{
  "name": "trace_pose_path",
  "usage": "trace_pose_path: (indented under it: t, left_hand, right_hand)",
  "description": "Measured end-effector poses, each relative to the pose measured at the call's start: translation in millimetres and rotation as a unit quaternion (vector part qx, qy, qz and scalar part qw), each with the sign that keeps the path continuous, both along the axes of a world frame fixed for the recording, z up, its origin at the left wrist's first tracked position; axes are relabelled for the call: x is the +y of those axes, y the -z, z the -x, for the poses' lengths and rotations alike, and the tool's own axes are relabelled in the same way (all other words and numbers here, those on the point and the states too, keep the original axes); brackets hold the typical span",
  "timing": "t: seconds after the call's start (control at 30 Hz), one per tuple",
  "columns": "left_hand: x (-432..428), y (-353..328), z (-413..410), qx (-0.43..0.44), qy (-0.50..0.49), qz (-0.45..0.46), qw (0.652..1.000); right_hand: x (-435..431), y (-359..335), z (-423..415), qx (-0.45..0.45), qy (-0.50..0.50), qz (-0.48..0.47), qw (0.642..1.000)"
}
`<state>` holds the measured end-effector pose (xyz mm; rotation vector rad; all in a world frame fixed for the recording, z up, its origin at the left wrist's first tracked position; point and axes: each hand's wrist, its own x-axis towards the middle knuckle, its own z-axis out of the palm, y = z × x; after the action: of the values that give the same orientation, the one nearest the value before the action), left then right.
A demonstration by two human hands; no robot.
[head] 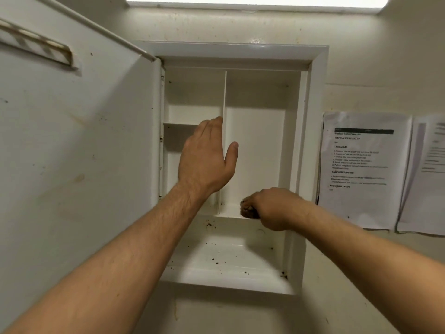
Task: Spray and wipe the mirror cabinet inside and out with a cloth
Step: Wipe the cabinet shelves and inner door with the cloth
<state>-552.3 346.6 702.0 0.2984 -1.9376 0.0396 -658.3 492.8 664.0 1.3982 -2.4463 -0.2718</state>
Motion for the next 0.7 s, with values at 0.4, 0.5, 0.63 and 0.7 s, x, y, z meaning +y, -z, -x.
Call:
trace_pose_path:
  t: [0.4,0.5,0.63,0.7]
  left_hand:
    - [-5.5,-7.4,-10.4,-0.047,-0.038,0.035,0.998]
    - [-9.3,-4.9,-7.1,-0.038,-0.031,0.038,0.998]
    - [-13.9,-1.9,1.2,-0.016,-0.014,0.034,0.999]
    - [-15.9,-1.2,4.6,-0.012,-0.006,0.033,0.999]
  right_hand:
    - [-7.1,-5.1,-47.6,0.157,0.114,-0.149,0.970]
    - [18.0,19.4,-82.7,0.143,0.107,-0.138,0.974]
    - [67.3,40.8,-105.3,-0.005,0.144,-0.146,0.979]
    - [83.5,36.1,-93.8,-0.046,0.187,-0.107,0.976]
